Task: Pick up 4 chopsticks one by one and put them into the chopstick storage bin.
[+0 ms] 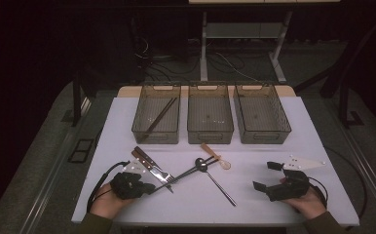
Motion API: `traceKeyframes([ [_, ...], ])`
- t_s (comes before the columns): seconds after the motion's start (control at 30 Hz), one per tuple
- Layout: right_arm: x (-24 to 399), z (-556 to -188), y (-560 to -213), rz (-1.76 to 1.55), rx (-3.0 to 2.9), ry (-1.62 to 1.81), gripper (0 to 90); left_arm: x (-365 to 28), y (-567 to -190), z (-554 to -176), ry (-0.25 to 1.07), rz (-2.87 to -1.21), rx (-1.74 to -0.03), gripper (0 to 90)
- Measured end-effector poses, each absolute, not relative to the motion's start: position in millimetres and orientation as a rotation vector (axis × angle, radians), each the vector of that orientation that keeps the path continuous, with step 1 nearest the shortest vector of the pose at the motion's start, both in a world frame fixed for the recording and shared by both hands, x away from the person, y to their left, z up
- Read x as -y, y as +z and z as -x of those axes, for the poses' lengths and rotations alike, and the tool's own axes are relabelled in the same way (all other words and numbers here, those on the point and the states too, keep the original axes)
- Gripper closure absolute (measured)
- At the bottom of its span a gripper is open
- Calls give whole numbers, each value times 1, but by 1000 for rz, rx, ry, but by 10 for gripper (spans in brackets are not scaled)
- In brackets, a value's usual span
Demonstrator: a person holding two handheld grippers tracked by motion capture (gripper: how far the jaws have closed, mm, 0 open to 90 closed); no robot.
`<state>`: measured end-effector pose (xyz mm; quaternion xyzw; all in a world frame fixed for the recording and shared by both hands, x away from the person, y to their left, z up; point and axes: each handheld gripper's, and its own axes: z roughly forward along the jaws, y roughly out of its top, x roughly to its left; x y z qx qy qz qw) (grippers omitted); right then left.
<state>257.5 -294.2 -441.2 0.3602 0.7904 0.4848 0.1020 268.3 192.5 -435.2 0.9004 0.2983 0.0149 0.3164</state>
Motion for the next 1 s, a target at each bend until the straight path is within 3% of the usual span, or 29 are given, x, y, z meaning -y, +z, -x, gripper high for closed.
traceKeyframes([
  [1.0, 294, -258, -441, -1063, -2334, 1432, 24, -184, -435, -263, -4, -2386, -747, 887],
])
